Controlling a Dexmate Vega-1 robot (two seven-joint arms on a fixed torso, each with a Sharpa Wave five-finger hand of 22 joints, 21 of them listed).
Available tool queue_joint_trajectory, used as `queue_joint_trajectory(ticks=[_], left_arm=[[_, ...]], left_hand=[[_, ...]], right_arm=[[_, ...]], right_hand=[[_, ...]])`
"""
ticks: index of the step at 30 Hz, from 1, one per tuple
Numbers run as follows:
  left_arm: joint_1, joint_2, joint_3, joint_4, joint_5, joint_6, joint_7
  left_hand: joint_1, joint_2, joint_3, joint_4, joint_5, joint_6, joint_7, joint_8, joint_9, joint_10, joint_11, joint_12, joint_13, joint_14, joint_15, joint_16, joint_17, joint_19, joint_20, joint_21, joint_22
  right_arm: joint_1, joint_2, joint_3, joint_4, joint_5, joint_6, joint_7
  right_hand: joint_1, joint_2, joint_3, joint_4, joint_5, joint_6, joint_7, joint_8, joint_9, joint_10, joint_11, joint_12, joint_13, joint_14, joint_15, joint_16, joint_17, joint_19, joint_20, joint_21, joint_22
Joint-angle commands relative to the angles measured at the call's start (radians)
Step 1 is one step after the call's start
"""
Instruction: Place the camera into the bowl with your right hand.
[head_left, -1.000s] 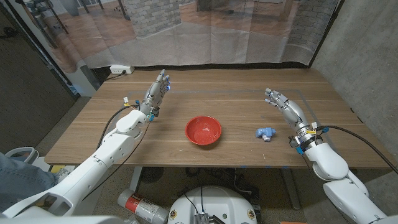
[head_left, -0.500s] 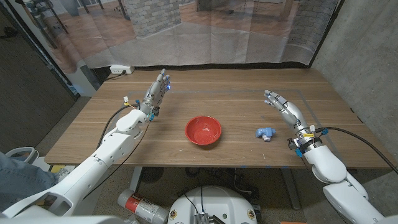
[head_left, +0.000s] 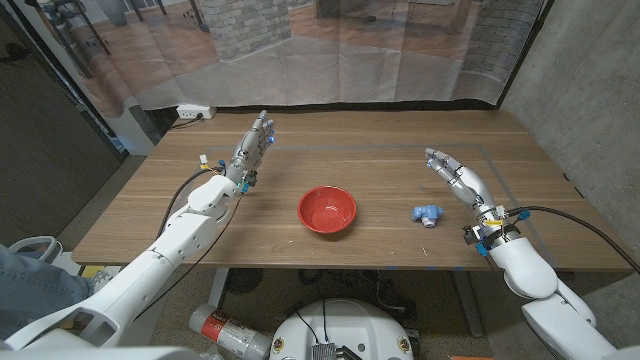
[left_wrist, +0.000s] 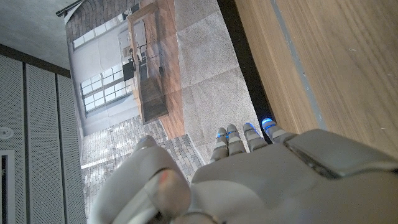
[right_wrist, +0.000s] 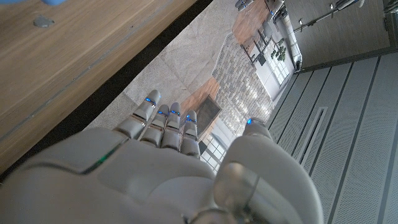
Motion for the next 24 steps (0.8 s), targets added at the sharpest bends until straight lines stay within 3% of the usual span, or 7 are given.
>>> queue_joint_trajectory(ticks=[1, 4, 6, 8, 24], left_arm=[[0.01, -0.003, 0.0, -0.004, 0.014, -0.021, 0.012], [0.014, -0.001, -0.003, -0.01, 0.015, -0.023, 0.015], [0.017, 0.0, -0.004, -0.013, 0.014, -0.025, 0.016], [0.02, 0.001, -0.006, -0.015, 0.016, -0.029, 0.017], [0.027, 0.004, -0.008, -0.027, 0.017, -0.025, 0.024]], left_hand=[[0.003, 0.011, -0.005, 0.002, -0.001, 0.003, 0.0, -0.002, 0.006, 0.005, -0.003, 0.003, 0.005, 0.001, -0.006, -0.003, 0.004, -0.018, -0.029, -0.001, 0.003], [0.004, 0.012, -0.005, 0.002, -0.001, 0.004, 0.001, -0.001, 0.006, 0.006, -0.005, 0.003, 0.005, 0.002, -0.006, -0.003, 0.004, -0.017, -0.028, -0.002, 0.003], [0.004, 0.012, -0.006, 0.002, -0.001, 0.006, 0.001, -0.001, 0.006, 0.006, -0.006, 0.003, 0.005, 0.003, -0.007, -0.003, 0.004, -0.017, -0.028, -0.003, 0.003], [0.005, 0.013, -0.006, 0.002, -0.001, 0.009, 0.0, 0.0, 0.006, 0.007, -0.005, 0.003, 0.005, 0.005, -0.007, -0.002, 0.004, -0.016, -0.028, -0.003, 0.003], [0.009, 0.02, -0.006, 0.001, -0.003, 0.022, 0.0, 0.003, 0.006, 0.014, -0.007, 0.004, 0.005, 0.009, -0.008, -0.001, 0.004, -0.013, -0.027, -0.009, 0.003]], right_arm=[[-0.005, -0.003, 0.008, 0.003, -0.077, 0.023, -0.027], [-0.008, -0.009, 0.013, -0.002, -0.103, 0.025, -0.033], [-0.01, -0.009, 0.017, -0.006, -0.124, 0.023, -0.041], [-0.015, -0.011, 0.022, -0.015, -0.143, 0.015, -0.047], [-0.054, -0.011, 0.055, -0.055, -0.254, -0.009, -0.096]], right_hand=[[0.017, 0.002, 0.004, -0.009, 0.0, 0.01, -0.011, 0.001, 0.0, 0.002, -0.009, 0.003, 0.0, 0.012, -0.005, -0.001, 0.002, 0.008, -0.04, -0.003, 0.001], [0.025, -0.001, 0.006, -0.016, 0.001, 0.012, -0.013, 0.001, 0.0, 0.006, -0.016, 0.004, 0.0, 0.014, -0.006, -0.002, 0.001, 0.011, -0.041, -0.006, 0.001], [0.04, 0.002, 0.012, -0.026, 0.002, 0.02, -0.04, 0.003, 0.0, 0.008, -0.024, 0.004, 0.0, 0.017, -0.007, -0.003, 0.001, 0.015, -0.039, -0.011, 0.001], [0.048, 0.004, 0.015, -0.031, 0.001, 0.026, -0.05, 0.004, 0.0, 0.01, -0.025, 0.004, 0.0, 0.021, -0.007, -0.002, 0.0, 0.021, -0.035, -0.012, 0.001], [0.07, 0.009, 0.025, -0.048, -0.002, 0.012, -0.056, -0.004, 0.0, 0.008, -0.029, 0.001, 0.0, 0.031, -0.002, -0.002, 0.001, 0.037, -0.016, -0.019, 0.001]])
